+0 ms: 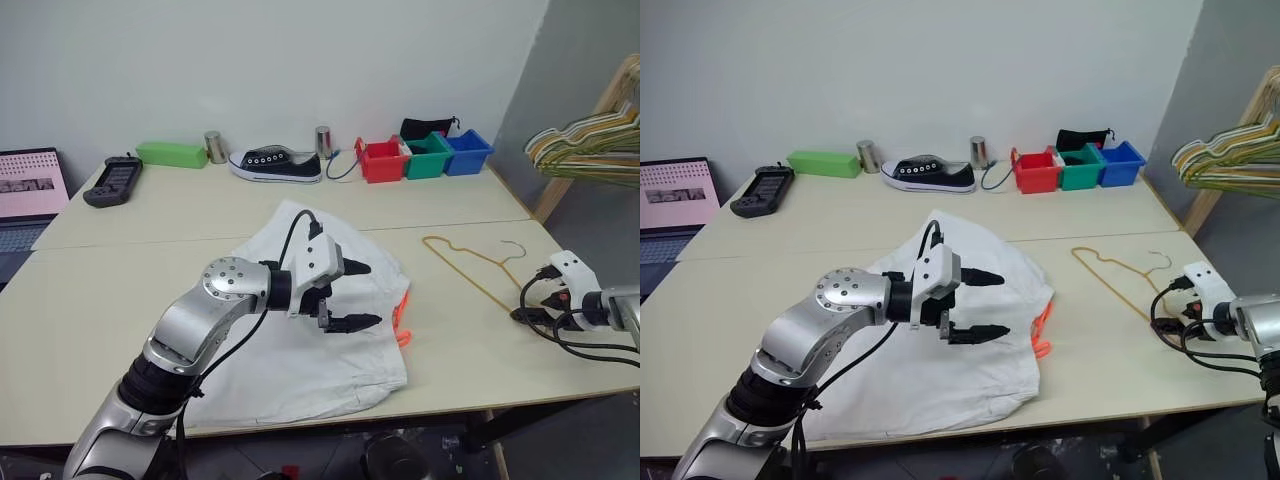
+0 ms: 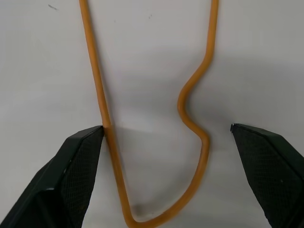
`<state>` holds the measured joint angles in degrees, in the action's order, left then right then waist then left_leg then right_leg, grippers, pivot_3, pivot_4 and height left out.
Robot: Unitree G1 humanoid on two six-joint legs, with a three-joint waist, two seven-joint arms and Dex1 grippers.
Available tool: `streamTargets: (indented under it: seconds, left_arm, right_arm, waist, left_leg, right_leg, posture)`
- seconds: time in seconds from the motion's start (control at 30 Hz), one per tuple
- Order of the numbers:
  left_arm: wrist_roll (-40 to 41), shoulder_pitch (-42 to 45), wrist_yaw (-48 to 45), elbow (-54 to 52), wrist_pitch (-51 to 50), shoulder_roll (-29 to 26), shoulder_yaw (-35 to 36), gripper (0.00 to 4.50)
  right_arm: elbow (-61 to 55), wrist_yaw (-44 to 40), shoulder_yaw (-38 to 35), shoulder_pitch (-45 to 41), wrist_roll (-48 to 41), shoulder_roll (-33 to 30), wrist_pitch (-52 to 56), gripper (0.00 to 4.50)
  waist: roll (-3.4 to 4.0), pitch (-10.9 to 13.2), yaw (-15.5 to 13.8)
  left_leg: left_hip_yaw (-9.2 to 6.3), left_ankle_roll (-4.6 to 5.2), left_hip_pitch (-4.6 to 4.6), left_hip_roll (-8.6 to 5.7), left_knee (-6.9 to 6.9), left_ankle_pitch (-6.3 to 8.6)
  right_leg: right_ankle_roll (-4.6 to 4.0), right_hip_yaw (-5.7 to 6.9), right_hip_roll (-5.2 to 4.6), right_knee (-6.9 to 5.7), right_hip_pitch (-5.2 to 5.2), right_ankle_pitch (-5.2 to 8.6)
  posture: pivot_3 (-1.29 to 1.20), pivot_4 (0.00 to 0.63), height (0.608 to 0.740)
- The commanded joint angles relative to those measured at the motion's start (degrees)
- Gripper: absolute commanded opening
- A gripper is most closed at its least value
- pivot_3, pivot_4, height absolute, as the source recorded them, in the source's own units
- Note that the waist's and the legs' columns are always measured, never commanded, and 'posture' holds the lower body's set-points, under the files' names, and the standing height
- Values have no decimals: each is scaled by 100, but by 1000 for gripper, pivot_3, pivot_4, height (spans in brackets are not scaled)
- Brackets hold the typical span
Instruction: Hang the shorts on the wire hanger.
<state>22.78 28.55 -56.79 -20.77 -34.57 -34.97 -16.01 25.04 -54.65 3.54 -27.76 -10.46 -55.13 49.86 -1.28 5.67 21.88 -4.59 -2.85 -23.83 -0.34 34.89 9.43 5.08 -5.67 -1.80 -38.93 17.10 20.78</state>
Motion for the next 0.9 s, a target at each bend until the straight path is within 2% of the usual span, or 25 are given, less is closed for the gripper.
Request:
streamTargets:
  seconds: [0.03, 0.1, 0.3, 0.47, 0.63, 0.73, 0.9]
  left_arm:
    - [162, -20, -128, -232, 8, -161, 252, 4435]
    - [193, 2, -134, -228, -10, -170, 272, 4435]
    - [122, 210, -84, -32, 63, -56, 228, 4435]
    - [104, 223, -86, -54, 69, -36, 185, 4435]
    - [59, 245, -93, -16, 112, -77, 229, 4435]
    - [76, 266, -121, -25, 84, -125, 264, 4500]
    - [87, 269, -110, -46, 57, -152, 274, 4500]
  right_arm:
    - [142, -528, 28, -184, -69, -163, -129, 4500]
    - [319, -601, 57, -277, 42, -163, -298, 4500]
    - [1794, -286, 435, -795, 855, -41, -1685, 4500]
    - [2714, -467, 355, -1257, 843, 173, -1770, 4500]
    - [3136, -592, 608, -1296, 1194, 168, -2483, 4500]
    - [2982, -1074, 812, -1101, 1338, 158, -2818, 3974]
    - [2996, -1176, 836, -1091, 1489, 221, -3032, 2907]
  waist:
    - [2, 0, -1]
    - [2, 1, -2]
    - [5, 3, 4]
    - [3, 2, 45]
    - [2, 1, 28]
    - [2, 0, 15]
    - [0, -1, 6]
  left_leg:
    - [1, 0, 0, 0, -3, 0]
    - [2, -1, -7, 1, -3, 1]
    - [8, 0, -6, -5, -2, 0]
    - [8, 0, -2, -6, -1, 0]
    - [6, 0, 0, -7, 2, 0]
    - [4, 0, 0, -6, 2, 0]
    - [-3, 0, 0, -1, 2, 0]
  right_leg:
    - [-2, 0, 0, 0, 2, 1]
    - [-4, 0, 1, 0, 6, 3]
    - [-3, -2, -12, 2, 5, 3]
    - [-3, -1, -10, 3, -2, 2]
    - [-1, 1, -10, 3, -8, 1]
    - [-1, 4, -9, 4, -10, 1]
    - [-1, 11, -2, 4, -12, 1]
  posture:
    - [-321, 48, 740]
    - [-321, 48, 740]
    - [-325, 46, 740]
    - [-323, 47, 740]
    - [-320, 47, 740]
    - [-314, 48, 740]
    - [-309, 47, 740]
